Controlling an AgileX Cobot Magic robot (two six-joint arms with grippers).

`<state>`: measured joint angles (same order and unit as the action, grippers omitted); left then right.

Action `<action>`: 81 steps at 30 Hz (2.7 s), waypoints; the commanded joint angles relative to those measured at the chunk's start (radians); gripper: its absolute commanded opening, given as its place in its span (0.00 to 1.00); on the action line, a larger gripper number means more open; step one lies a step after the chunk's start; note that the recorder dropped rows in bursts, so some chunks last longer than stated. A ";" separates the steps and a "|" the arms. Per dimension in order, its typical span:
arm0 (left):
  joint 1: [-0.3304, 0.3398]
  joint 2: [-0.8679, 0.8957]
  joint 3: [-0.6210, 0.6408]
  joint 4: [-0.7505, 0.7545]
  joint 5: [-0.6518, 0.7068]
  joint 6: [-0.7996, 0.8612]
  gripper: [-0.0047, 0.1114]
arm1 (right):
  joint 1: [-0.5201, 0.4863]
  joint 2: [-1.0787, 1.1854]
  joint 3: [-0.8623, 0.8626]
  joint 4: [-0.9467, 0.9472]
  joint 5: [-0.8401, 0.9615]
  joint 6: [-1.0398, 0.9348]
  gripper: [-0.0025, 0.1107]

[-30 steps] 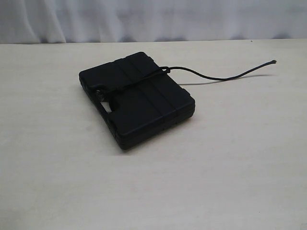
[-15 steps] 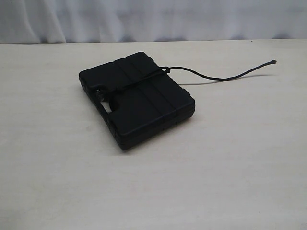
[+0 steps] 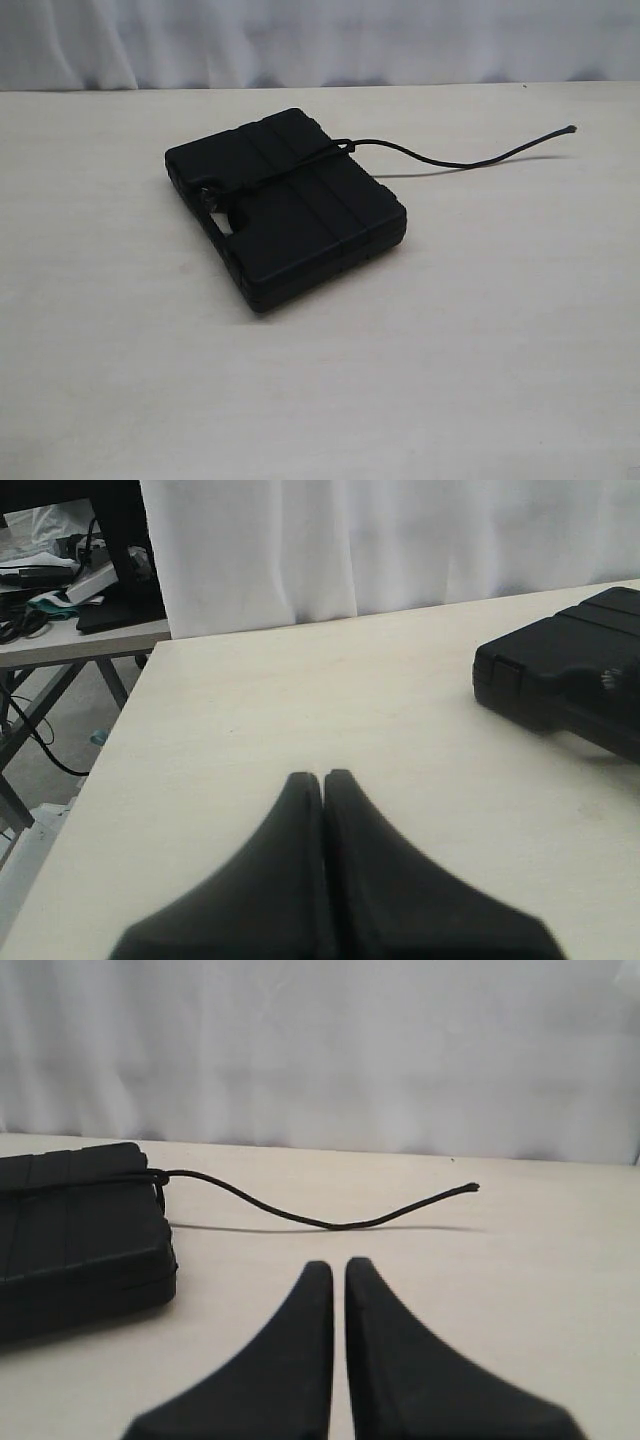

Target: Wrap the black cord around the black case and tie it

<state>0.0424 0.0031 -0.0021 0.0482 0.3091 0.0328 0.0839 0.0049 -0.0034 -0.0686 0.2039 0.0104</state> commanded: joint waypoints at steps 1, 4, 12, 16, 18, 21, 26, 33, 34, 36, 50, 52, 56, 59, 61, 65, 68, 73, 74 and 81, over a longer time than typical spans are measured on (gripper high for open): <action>0.002 -0.003 0.002 -0.007 -0.004 -0.001 0.04 | -0.008 -0.005 0.003 0.004 0.053 0.014 0.06; 0.002 -0.003 0.002 -0.007 -0.004 -0.001 0.04 | -0.008 -0.005 0.003 0.005 0.106 0.027 0.06; 0.002 -0.003 0.002 -0.007 -0.004 -0.001 0.04 | -0.008 -0.005 0.003 0.001 0.109 0.027 0.06; 0.002 -0.003 0.002 -0.007 -0.004 -0.001 0.04 | -0.008 -0.005 0.003 -0.002 0.114 -0.003 0.06; 0.002 -0.003 0.002 -0.007 -0.004 -0.001 0.04 | -0.008 -0.005 0.003 -0.002 0.114 -0.024 0.06; 0.002 -0.003 0.002 -0.007 -0.004 -0.001 0.04 | -0.008 -0.005 0.003 0.001 0.116 -0.024 0.06; 0.002 -0.003 0.002 -0.007 -0.004 -0.001 0.04 | -0.008 -0.005 0.003 0.001 0.122 -0.022 0.06; 0.002 -0.003 0.002 -0.007 -0.004 -0.001 0.04 | -0.008 -0.005 0.003 0.001 0.122 -0.022 0.06; 0.002 -0.003 0.002 -0.007 -0.004 -0.001 0.04 | -0.008 -0.005 0.003 0.001 0.122 -0.022 0.06; 0.002 -0.003 0.002 -0.004 -0.004 -0.001 0.04 | -0.008 -0.005 0.003 0.001 0.122 -0.022 0.06; 0.002 -0.003 0.002 -0.004 -0.004 -0.001 0.04 | -0.008 -0.005 0.003 0.001 0.122 -0.022 0.06; 0.002 -0.003 0.002 -0.004 -0.004 -0.001 0.04 | -0.008 -0.005 0.003 0.001 0.122 -0.022 0.06; 0.002 -0.003 0.002 -0.004 -0.004 -0.001 0.04 | -0.008 -0.005 0.003 0.001 0.122 -0.022 0.06; 0.002 -0.003 0.002 -0.004 -0.004 -0.001 0.04 | -0.008 -0.005 0.003 0.001 0.122 -0.022 0.06; 0.002 -0.003 0.002 -0.004 -0.004 -0.001 0.04 | -0.008 -0.005 0.003 0.001 0.122 -0.022 0.06; 0.002 -0.003 0.002 -0.004 -0.004 -0.001 0.04 | -0.008 -0.005 0.003 0.001 0.122 -0.022 0.06; 0.002 -0.003 0.002 -0.004 -0.004 -0.001 0.04 | -0.008 -0.005 0.003 0.001 0.122 -0.022 0.06; 0.002 -0.003 0.002 -0.004 -0.004 -0.001 0.04 | -0.008 -0.005 0.003 0.001 0.122 -0.022 0.06; 0.002 -0.003 0.002 -0.004 -0.004 -0.001 0.04 | -0.008 -0.005 0.003 0.001 0.122 -0.022 0.06; 0.002 -0.003 0.002 -0.006 -0.004 -0.001 0.04 | -0.008 -0.005 0.003 0.001 0.122 -0.022 0.06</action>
<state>0.0424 0.0031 -0.0021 0.0482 0.3113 0.0328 0.0839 0.0049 -0.0034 -0.0656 0.3229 -0.0072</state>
